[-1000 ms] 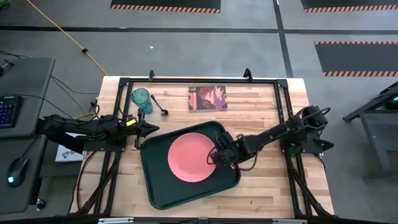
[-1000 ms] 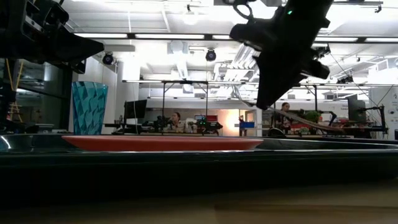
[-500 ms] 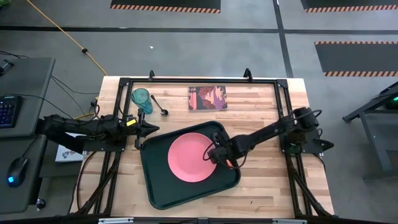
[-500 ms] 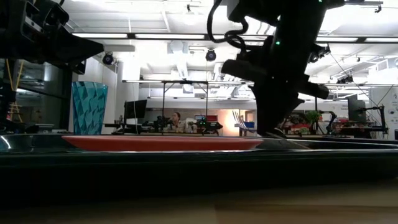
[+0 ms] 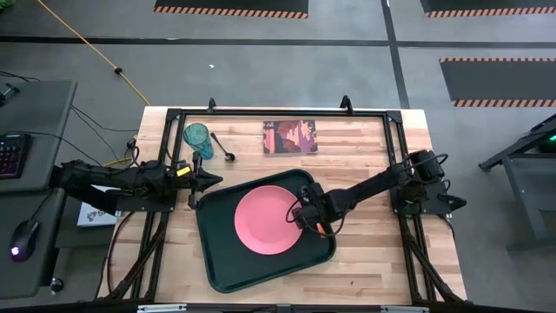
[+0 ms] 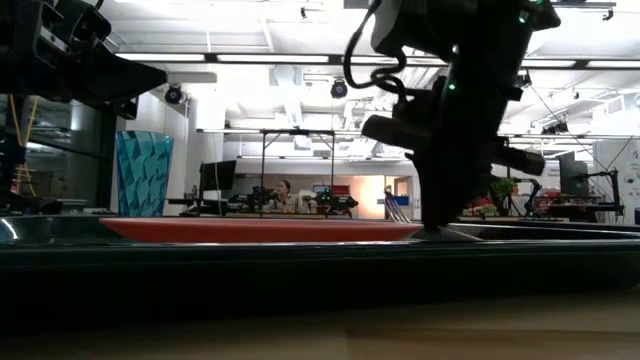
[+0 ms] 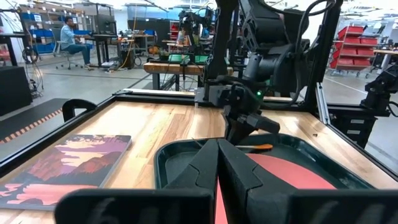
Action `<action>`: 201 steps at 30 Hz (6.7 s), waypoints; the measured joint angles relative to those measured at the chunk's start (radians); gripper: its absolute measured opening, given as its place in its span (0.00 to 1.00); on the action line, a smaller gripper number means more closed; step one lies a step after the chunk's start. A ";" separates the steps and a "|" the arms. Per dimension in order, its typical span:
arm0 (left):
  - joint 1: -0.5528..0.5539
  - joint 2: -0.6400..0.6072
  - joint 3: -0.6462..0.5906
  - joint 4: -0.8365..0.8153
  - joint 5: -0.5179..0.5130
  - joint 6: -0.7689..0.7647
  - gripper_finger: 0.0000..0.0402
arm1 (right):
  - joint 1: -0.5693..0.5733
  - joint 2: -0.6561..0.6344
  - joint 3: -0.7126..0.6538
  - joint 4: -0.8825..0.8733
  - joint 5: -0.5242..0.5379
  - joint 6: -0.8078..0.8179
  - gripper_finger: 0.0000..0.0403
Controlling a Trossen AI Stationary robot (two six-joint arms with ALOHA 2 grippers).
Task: Pick and place plate/cup/fork/spoon on tray
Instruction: Put the orange fork on the black serving tray to the right of the pink plate, then put the blue glass on the black serving tray to the top left of the pink plate
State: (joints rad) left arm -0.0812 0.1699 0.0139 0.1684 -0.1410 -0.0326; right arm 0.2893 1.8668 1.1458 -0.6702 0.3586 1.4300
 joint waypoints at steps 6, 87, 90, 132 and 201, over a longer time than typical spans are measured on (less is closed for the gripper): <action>0.000 0.000 0.000 0.000 0.000 0.000 0.00 | 0.001 0.000 -0.012 0.018 0.004 0.002 0.15; 0.000 0.000 0.000 -0.016 0.000 0.000 0.00 | -0.298 -0.094 0.090 0.475 0.174 -1.271 0.11; 0.000 0.000 0.000 -0.016 0.000 0.000 0.00 | -0.336 -0.095 0.053 0.498 0.134 -1.334 0.14; 0.457 0.686 0.814 -1.043 -0.286 -0.348 0.58 | -0.460 -0.445 -0.638 1.317 -0.157 -1.251 0.17; -0.501 1.266 1.268 -1.598 0.014 -0.487 0.00 | -0.460 -0.444 -0.637 1.301 -0.156 -1.251 0.17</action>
State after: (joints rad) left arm -0.5820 1.4358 1.2816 -1.4292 -0.1269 -0.5198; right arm -0.1703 1.4223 0.5091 0.6308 0.2023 0.1787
